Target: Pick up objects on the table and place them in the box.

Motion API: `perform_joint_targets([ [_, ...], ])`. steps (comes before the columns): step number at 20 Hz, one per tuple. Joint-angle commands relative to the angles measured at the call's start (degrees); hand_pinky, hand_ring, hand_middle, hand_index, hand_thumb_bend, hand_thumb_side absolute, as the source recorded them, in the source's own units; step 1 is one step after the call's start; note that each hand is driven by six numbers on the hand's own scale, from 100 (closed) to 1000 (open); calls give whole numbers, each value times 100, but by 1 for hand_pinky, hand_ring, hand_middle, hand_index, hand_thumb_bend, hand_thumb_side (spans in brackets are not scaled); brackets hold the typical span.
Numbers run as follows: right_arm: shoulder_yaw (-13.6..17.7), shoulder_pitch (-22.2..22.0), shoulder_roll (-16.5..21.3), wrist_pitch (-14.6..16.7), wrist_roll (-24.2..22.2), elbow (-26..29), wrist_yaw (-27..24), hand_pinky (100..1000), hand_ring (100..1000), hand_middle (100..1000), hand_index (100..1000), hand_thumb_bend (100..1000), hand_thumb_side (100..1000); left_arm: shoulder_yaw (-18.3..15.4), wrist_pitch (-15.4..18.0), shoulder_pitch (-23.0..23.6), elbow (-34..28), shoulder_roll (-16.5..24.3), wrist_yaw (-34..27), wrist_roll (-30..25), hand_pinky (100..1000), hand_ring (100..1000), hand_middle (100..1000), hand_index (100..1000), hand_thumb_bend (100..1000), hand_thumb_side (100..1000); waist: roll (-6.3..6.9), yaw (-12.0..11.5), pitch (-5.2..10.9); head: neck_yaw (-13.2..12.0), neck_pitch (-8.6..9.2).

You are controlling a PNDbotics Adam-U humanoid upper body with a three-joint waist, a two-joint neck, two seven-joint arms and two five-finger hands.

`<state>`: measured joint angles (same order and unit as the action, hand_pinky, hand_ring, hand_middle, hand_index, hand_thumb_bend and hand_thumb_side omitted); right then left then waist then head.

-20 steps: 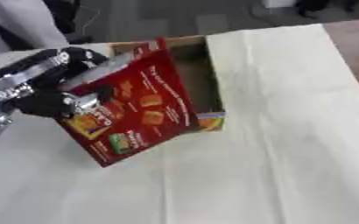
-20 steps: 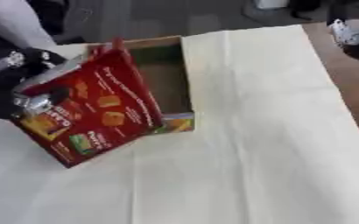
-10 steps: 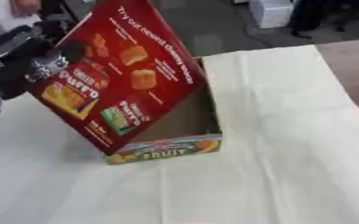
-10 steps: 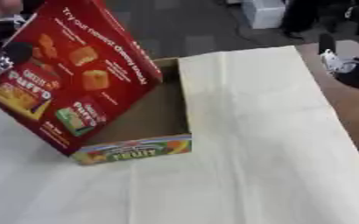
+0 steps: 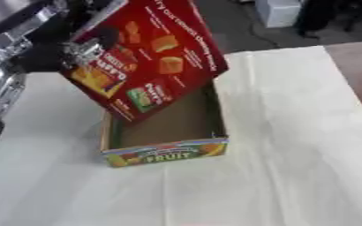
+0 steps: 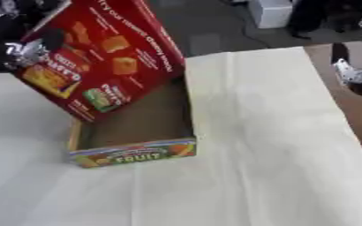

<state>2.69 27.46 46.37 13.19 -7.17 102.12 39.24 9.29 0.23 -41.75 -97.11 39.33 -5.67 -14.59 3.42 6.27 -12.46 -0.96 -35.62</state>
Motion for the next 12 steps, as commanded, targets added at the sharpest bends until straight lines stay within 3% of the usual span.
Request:
perform_joint_targets([
  [1,23,142,70,34,-9,43,-67,445,668,718,826,100,654,-16,136,-227,56,-28,529,-23,432,499,643,638,100,437,-6,46,46,-142,140],
  [12,5,226,97,87,-40,110,-131,444,668,718,826,100,649,38,337,-374,283,-158,1367,-129,436,502,644,640,100,441,33,211,-244,-356,324],
])
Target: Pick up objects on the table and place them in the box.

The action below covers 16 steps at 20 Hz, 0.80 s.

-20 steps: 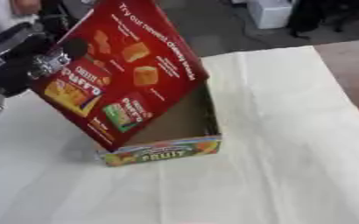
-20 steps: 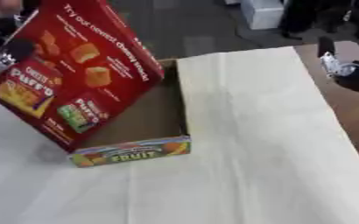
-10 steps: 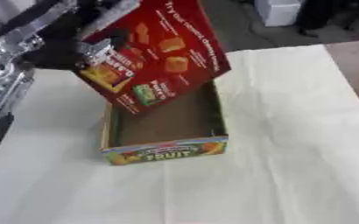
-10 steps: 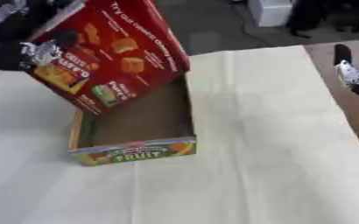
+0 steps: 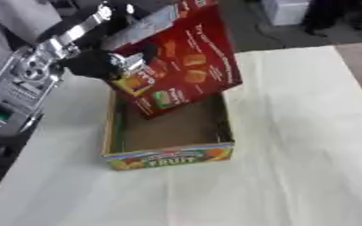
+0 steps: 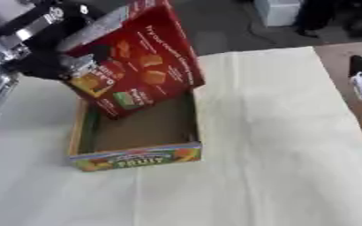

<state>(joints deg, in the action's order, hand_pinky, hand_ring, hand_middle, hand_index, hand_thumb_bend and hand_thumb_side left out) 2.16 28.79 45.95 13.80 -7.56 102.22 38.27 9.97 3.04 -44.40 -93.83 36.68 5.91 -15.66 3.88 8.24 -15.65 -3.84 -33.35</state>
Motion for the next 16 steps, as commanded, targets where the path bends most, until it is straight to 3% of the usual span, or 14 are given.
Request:
perform_joint_targets([
  [1,59,99,142,28,-2,104,-37,444,668,718,826,100,648,-25,68,-98,-39,122,296,-38,437,502,645,641,100,442,-11,17,45,-71,112],
  [6,47,136,153,48,-16,109,-57,444,668,718,829,100,646,-22,88,-51,-41,198,512,-78,454,513,654,649,100,456,-12,16,-68,-92,160],
  [8,41,150,156,59,-25,107,-66,444,668,718,830,100,646,-23,84,-22,-57,243,593,-118,505,547,674,665,100,492,-15,16,-105,-107,182],
  [9,39,154,156,63,-28,106,-70,444,668,718,830,100,645,-21,88,-5,-69,267,636,-157,634,648,743,725,100,645,-17,14,-124,-115,202],
  [11,34,162,153,72,-34,101,-81,443,668,717,831,100,644,-18,130,21,-97,301,717,-274,781,801,875,862,152,831,-20,9,-156,-135,240],
  [12,30,166,150,77,-39,99,-87,443,668,717,831,100,644,-23,161,29,-106,308,742,-321,756,776,850,838,126,802,-21,7,-169,-145,257],
  [13,26,170,147,83,-44,97,-94,442,667,717,832,100,643,-36,186,34,-110,306,751,-333,877,887,959,936,245,910,-20,4,-186,-162,279],
  [14,22,175,143,89,-50,95,-100,442,667,717,832,100,643,-50,205,37,-110,301,746,-309,868,880,951,929,238,905,-20,3,-201,-177,300],
  [15,18,182,141,94,-57,93,-107,442,667,717,832,100,642,-62,222,39,-111,296,733,-266,956,951,1000,979,297,938,-20,5,-218,-192,325],
  [16,15,189,138,99,-61,92,-113,442,667,717,832,100,642,-74,235,42,-114,292,714,-208,956,951,1000,979,297,938,-20,9,-233,-203,349],
])
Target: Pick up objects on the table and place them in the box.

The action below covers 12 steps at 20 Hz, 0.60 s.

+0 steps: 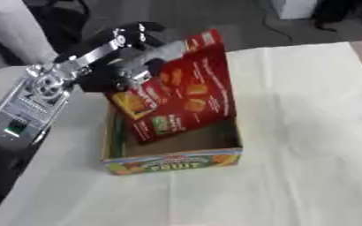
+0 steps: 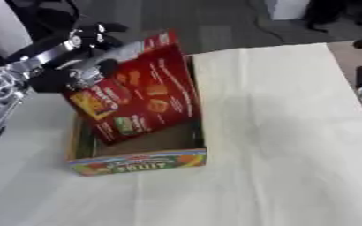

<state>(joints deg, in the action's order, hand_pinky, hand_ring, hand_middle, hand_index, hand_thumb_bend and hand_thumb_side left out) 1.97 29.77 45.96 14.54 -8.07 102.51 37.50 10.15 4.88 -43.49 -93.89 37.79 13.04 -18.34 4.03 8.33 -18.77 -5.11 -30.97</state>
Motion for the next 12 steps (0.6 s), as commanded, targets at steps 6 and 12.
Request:
perform_joint_targets([
  [6,44,100,102,36,-25,65,-76,440,666,715,833,100,640,-157,180,25,-241,163,-173,623,1000,1000,1000,1000,285,981,-40,28,-20,-119,279],
  [12,77,112,45,29,2,91,-113,435,666,713,833,100,638,-314,710,106,-577,144,-596,2246,988,975,1000,1000,111,1000,-76,11,-111,97,751],
])
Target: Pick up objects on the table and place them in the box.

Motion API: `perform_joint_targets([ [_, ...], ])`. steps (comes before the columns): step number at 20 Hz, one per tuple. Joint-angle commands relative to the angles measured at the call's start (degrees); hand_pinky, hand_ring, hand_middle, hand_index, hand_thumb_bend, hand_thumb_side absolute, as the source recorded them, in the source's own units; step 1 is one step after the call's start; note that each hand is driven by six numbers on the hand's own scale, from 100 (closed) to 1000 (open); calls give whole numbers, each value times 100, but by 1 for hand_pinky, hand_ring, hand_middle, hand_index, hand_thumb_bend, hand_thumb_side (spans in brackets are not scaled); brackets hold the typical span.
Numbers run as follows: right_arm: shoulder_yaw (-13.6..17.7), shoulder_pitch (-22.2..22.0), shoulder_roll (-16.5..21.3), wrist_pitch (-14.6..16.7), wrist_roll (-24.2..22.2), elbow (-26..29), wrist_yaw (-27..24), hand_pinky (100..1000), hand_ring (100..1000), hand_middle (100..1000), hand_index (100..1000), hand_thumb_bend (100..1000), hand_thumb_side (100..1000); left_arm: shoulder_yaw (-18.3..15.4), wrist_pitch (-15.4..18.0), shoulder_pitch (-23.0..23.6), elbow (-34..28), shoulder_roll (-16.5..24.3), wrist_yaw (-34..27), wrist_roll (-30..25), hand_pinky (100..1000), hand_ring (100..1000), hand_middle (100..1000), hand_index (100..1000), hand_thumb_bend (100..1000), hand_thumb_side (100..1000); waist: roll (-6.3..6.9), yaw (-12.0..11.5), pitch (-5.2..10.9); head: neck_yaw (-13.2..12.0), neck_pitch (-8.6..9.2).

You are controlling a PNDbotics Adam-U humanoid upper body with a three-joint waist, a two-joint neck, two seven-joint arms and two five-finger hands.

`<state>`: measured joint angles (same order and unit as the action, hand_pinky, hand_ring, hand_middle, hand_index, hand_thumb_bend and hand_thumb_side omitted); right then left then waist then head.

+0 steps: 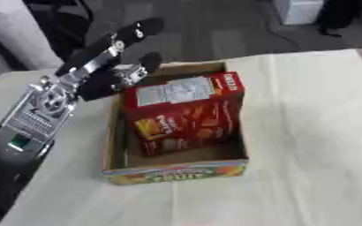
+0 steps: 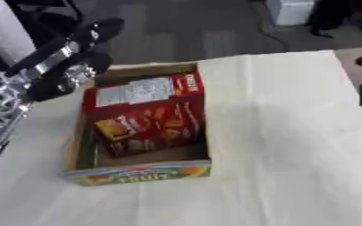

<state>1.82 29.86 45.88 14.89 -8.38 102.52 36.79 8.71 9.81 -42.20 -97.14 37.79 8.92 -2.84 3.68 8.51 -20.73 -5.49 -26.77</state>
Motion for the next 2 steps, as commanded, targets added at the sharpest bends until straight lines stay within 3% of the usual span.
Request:
perform_joint_targets([
  [1,106,106,18,-12,49,102,-53,434,666,713,833,100,637,-192,335,9,-332,140,-233,1046,975,963,1000,990,107,1000,-48,-9,68,272,519],
  [2,120,117,-31,-19,66,117,-66,432,665,712,833,100,637,-205,442,51,-406,132,-257,1348,966,955,1000,981,105,1000,-57,-12,54,442,717],
])
